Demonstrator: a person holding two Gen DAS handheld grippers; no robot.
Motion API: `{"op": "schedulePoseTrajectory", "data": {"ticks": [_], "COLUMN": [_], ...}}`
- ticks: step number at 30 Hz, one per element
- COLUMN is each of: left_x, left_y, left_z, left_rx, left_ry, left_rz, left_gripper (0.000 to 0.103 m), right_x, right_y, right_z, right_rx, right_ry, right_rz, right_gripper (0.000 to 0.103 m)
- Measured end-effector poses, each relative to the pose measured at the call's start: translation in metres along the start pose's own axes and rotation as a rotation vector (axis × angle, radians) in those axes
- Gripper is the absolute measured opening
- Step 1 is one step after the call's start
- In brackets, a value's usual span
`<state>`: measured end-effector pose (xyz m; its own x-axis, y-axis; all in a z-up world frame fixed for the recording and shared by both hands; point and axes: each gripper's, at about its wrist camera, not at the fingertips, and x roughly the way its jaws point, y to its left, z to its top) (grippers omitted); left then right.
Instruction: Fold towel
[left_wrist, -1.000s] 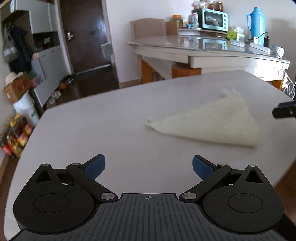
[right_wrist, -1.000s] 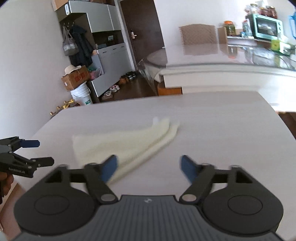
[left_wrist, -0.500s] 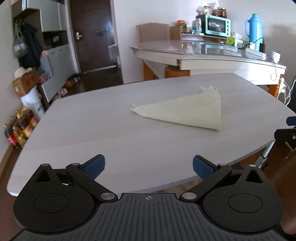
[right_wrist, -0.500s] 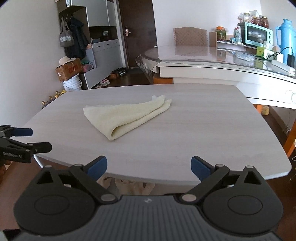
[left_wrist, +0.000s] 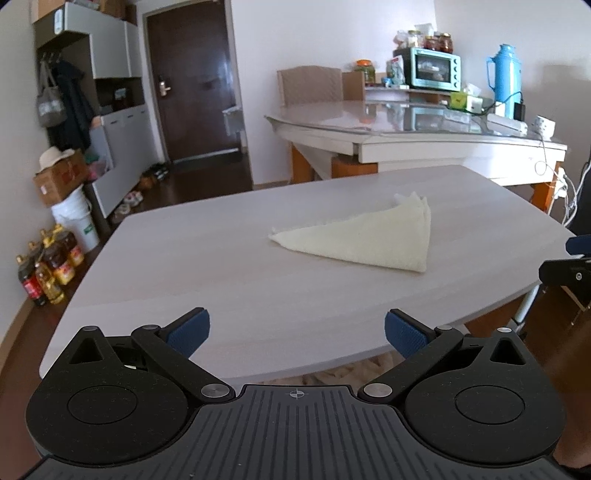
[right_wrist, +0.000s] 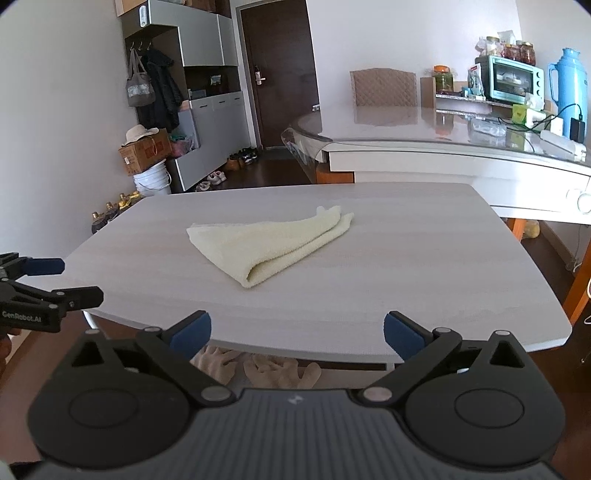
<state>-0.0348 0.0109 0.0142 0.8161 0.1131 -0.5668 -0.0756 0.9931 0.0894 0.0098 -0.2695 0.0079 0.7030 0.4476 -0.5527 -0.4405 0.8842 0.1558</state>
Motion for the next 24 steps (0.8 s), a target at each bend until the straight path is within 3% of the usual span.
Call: {"op": "schedulePoseTrajectory", "data": {"ticks": [24], "left_x": [-0.003], "left_y": [0.0002], "left_z": [0.0011], "left_rx": [0.014], "left_ry": [-0.013], "left_rz": [0.01], "left_gripper": [0.103], "right_x": [0.0009], "right_y": [0.0005], "right_z": [0.0003], "right_rx": [-0.003], "right_ry": [-0.004], "right_rz": [0.019], "right_gripper": [0.101]}}
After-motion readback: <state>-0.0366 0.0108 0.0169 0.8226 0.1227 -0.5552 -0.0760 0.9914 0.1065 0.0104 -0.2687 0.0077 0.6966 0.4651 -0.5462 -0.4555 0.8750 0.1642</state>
